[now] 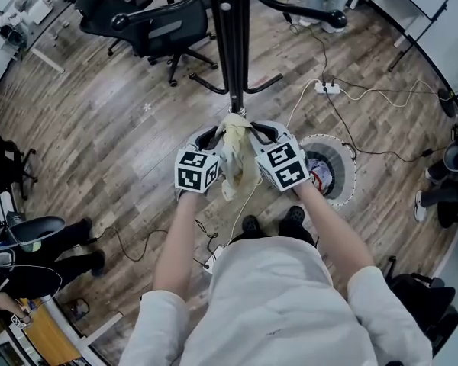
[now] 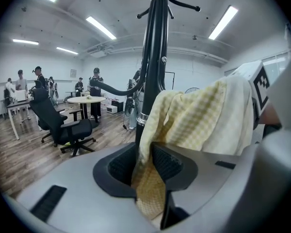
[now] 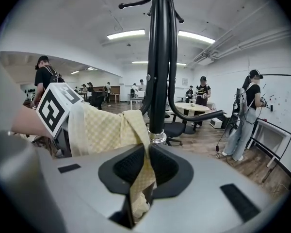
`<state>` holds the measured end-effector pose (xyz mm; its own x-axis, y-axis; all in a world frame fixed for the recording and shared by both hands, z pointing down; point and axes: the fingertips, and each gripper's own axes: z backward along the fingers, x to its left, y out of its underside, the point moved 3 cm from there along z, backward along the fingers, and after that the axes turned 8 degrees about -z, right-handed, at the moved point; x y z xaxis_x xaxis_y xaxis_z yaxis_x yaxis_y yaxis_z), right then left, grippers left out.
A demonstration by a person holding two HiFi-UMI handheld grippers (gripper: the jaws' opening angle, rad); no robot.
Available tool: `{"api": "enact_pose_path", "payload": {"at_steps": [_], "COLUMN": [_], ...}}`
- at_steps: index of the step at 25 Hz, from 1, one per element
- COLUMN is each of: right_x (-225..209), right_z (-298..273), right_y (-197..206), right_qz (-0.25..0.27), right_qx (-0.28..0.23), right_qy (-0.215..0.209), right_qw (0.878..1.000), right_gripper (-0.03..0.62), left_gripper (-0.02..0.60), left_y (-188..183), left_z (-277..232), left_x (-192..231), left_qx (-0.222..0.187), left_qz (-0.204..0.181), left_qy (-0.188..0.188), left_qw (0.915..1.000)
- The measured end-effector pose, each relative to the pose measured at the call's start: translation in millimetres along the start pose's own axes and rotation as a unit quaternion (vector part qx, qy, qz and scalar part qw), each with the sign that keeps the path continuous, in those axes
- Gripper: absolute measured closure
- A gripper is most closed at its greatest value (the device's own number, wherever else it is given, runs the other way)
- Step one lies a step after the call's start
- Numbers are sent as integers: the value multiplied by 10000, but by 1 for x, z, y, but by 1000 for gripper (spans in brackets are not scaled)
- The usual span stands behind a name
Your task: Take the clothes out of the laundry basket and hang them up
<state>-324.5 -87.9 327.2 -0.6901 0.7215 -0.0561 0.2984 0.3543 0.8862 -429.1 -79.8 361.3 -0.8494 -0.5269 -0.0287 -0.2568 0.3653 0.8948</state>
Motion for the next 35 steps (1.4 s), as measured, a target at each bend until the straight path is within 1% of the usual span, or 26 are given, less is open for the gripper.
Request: {"api": "enact_pose_path", "payload": {"at_steps": [2, 3, 7, 13, 19, 26, 31, 35], "right_x": [-2, -3, -6, -9, -9, -16, -19, -26], "right_z": [3, 5, 15, 30, 44, 64, 86, 106], "right_y": [0, 1, 4, 11, 12, 16, 27, 37], "right_qz": [-10, -28, -119, -310, -432, -497, -506, -603], "right_qx": [-6, -7, -55, -189, -274, -321, -302, -325], "right_qy": [22, 30, 72, 159, 171, 137, 53, 16], "right_qw": [10000, 10000, 9999, 9992, 9985, 9982, 9982, 9977], "right_gripper": [523, 515, 479, 483, 488, 492, 494, 497], "left_gripper": [454, 442, 433, 420, 408, 408, 408, 408], "left_y": [3, 5, 11, 16, 19, 32, 40, 44], "left_z": [3, 5, 16, 31, 53, 77, 86, 88], "left_x": [4, 6, 8, 9, 12, 7, -13, -36], "left_qx": [28, 39, 14, -123, -161, -168, -155, -58], "left_qz": [19, 42, 155, 254, 186, 492, 626, 613], "left_qy": [-140, -210, -295, -480, -657, -909, -1031, -1020], "left_qw": [9999, 9998, 9994, 9985, 9975, 9945, 9926, 9929]}}
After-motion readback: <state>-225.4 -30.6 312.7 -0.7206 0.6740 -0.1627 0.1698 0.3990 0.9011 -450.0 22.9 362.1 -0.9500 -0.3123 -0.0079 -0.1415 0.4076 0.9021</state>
